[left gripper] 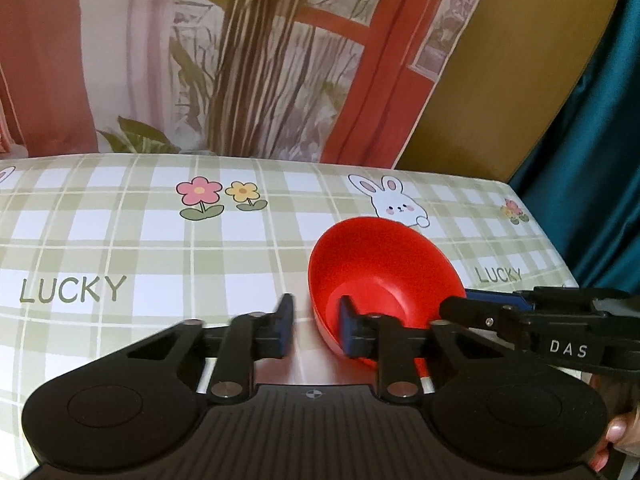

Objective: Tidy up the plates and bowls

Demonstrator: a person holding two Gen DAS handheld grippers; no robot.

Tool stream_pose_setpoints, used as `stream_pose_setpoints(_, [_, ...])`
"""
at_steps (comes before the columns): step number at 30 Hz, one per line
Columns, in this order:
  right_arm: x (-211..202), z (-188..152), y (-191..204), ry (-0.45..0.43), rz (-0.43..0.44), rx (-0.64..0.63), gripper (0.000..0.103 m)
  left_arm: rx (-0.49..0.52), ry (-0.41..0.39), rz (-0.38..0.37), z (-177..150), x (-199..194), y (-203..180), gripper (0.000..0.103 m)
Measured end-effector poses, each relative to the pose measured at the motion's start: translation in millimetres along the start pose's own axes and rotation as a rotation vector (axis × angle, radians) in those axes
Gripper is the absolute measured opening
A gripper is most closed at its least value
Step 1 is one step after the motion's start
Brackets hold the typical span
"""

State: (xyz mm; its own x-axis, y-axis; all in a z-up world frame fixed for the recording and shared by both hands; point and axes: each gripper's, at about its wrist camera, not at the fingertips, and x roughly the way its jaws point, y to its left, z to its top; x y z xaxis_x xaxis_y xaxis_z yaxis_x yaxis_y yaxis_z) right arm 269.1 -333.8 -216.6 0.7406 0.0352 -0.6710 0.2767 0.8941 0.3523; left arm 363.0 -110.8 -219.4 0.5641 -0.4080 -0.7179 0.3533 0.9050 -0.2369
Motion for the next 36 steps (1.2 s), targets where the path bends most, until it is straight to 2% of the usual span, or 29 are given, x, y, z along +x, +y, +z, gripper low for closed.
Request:
stream_pose_setpoints(6, [-12.4, 2.6, 4.9, -0.036, 0.003, 0.017, 0.014, 0.014, -0.031, -0.013, 1.1, -10.3, -4.8, 0.017])
stream_pose_setpoints(17, [-53.0, 8.0, 34.2, -0.124, 0.023, 0.001, 0.014, 0.05, -0.097, 0.017, 0.4, -61.4, -16.1, 0.017])
stream_pose_setpoints(26, [-73.8, -5.8, 54.2, -0.152, 0.049, 0.01, 0.015, 0.078, -0.107, 0.043, -16.1, -93.0, -16.1, 0.017])
stream_pose_setpoints(36, [-82.7, -26.9, 65.8, -0.138, 0.055, 0.014, 0.015, 0.085, -0.117, 0.049, -31.5, -114.6, -17.2, 0.017])
